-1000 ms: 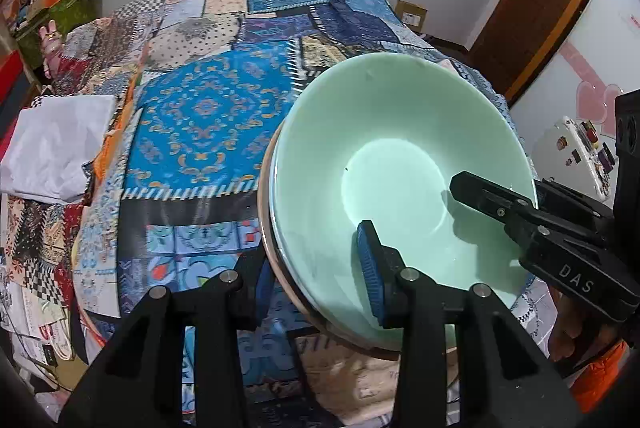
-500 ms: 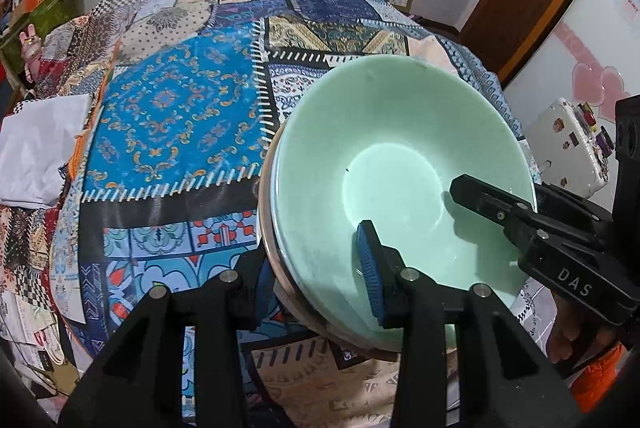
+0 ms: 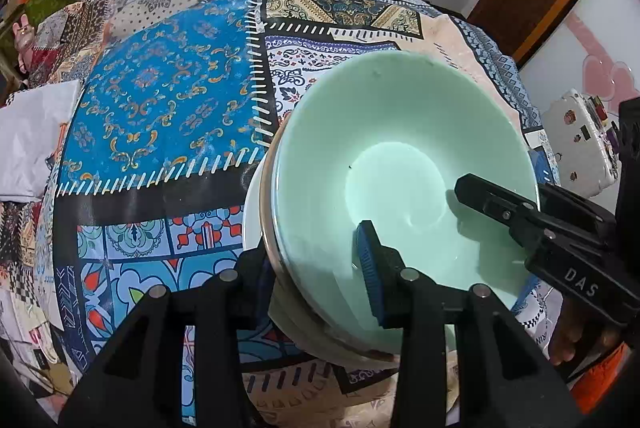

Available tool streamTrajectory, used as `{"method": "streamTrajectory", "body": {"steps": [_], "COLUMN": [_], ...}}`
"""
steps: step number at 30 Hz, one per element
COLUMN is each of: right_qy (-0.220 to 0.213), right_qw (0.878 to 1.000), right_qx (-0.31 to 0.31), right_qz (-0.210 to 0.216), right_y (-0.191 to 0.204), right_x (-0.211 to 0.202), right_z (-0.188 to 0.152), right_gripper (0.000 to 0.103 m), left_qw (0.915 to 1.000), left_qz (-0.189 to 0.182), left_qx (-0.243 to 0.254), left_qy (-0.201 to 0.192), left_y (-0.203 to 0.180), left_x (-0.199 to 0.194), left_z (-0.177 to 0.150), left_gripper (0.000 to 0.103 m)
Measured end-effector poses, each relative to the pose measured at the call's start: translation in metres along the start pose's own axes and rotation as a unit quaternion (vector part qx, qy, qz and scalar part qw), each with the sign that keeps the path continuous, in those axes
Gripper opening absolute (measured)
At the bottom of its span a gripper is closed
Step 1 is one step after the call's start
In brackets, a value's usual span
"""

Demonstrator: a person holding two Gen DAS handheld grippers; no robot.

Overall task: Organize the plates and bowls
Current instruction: 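Carry the bowl stack over the plate stack and lower it onto the pale green plate, then open the left gripper and withdraw it from the stacked dishes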

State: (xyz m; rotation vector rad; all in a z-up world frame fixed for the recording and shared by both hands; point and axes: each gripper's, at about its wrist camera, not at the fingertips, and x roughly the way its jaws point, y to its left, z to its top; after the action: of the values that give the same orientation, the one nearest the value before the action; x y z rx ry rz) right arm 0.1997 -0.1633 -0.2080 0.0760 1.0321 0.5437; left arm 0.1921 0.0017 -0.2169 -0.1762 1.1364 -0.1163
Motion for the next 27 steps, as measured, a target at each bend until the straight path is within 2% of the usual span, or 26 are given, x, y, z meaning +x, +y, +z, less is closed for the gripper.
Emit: {"method": "streamTrajectory", "body": {"steps": [4,6,9,11,15,21,25,27], "right_qy": [-0.001,-0.003,-0.004,-0.008,-0.025,-0.086,-0.145,-0.174], "right_qw": [1.000,1.000,1.000,0.999,0.999,0.995,0.987,0.982], "right_qx": [-0.006,-0.012,-0.019,-0.022,-0.023,-0.042,-0.065,-0.076], "right_qz": [0.005,-0.001,-0.015,-0.025,-0.031,-0.028,-0.025,-0.021], "right_y": [0.001,0.003,0.006,0.009,0.010,0.028,0.048,0.057], "right_x": [-0.001,-0.001,-0.004,-0.010,-0.029,-0.081,-0.124,-0.144], "right_z": [-0.002,-0.003,-0.003,-0.004,-0.004,-0.002,-0.002,-0.003], "right_gripper": [0.032,0.032,0.032,0.033,0.033,0.033,0.038,0.040], "left_qw": [1.0000,0.9999,0.9994,0.9988,0.9977,0.9885,0.9754,0.9659], "left_qz": [-0.003,0.007,0.025,0.034,0.033,0.032,0.031,0.028], "left_qx": [0.007,0.012,0.018,0.016,0.008,0.013,0.019,0.026], "left_qy": [0.000,-0.003,-0.017,-0.031,-0.059,-0.147,-0.217,-0.256], "left_y": [0.001,0.001,0.001,0.004,0.004,-0.007,-0.017,-0.024], "left_x": [-0.001,-0.004,-0.013,-0.024,-0.050,-0.114,-0.164,-0.191], "left_z": [-0.002,-0.003,-0.006,-0.008,-0.011,-0.017,-0.026,-0.033], "left_gripper": [0.038,0.038,0.045,0.045,0.047,0.055,0.058,0.064]}}
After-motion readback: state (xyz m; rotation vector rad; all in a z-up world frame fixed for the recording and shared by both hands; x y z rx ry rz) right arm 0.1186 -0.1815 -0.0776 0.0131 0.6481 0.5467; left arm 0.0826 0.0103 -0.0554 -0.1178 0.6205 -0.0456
